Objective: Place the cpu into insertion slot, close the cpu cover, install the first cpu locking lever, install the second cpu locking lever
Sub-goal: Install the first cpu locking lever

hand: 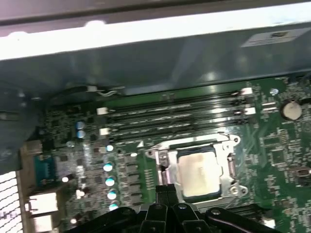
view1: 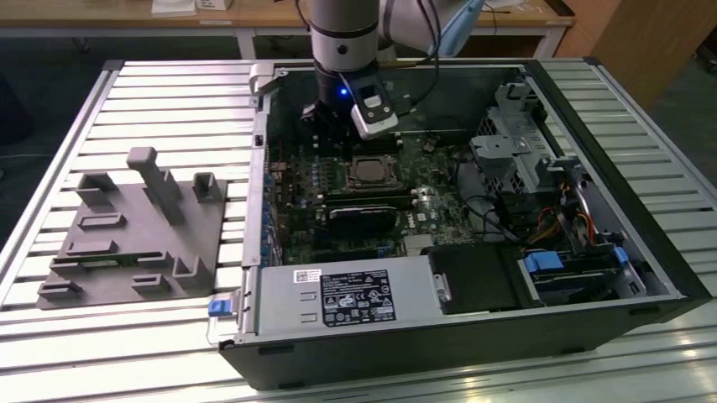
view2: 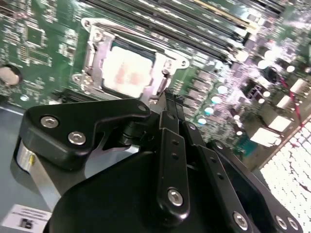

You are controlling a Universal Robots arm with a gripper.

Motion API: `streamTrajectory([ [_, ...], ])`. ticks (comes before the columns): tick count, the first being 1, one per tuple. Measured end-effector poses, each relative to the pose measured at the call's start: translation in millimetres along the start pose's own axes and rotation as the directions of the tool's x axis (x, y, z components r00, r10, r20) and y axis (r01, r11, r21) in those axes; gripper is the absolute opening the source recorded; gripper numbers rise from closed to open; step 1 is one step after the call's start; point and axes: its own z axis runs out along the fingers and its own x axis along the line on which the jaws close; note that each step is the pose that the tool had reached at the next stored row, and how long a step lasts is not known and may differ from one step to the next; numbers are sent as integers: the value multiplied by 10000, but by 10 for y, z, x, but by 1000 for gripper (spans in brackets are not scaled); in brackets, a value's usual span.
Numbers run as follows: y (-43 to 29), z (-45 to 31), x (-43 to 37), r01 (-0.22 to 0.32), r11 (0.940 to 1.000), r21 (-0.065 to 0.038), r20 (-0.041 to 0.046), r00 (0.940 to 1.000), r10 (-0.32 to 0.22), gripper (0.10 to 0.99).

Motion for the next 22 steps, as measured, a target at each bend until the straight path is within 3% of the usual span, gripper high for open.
streamTrajectory([
  [9,-23,-8,148,0,10000,-7,-1,10000,0,106],
  [13,-25,-22,159,-1,10000,-50,-7,10000,1,106],
  [20,-19,-109,156,-4,10000,-87,0,10000,4,106],
  [22,-21,-111,163,-9,9998,-194,-16,10000,9,106],
])
